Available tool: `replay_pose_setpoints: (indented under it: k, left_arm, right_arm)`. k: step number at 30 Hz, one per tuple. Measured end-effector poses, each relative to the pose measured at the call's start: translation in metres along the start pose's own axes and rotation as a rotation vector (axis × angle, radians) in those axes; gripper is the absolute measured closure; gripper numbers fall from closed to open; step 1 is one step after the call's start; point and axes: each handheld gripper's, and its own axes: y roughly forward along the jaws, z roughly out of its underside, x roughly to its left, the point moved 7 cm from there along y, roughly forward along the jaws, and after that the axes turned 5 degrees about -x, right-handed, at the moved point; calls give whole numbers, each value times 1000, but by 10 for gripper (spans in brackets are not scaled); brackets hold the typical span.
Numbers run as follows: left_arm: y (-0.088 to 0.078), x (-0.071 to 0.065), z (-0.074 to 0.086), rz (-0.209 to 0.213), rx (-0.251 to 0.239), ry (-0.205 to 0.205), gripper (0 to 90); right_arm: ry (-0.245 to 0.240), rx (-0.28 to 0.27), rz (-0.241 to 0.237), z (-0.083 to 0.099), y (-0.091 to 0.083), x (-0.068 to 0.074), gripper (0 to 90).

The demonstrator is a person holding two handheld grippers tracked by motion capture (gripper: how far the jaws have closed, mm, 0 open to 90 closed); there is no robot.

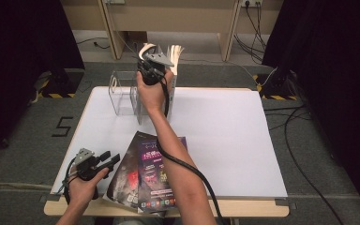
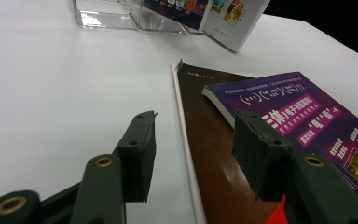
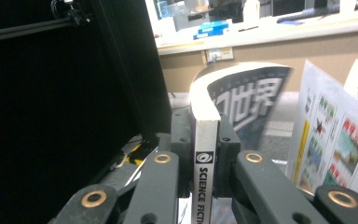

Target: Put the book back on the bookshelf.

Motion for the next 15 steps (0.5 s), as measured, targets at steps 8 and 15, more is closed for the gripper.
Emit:
replay_pose_setpoints:
  k: [8,15]
  left_arm:
    - [-1,1,-1,-2,-4,-7,485]
    - [-1,2,0,0,-4,-5,486]
  right_arm:
    - [-49,-30,47,-13,9,-7,829]
    - [-43,-52,119,-10,7,-21,828]
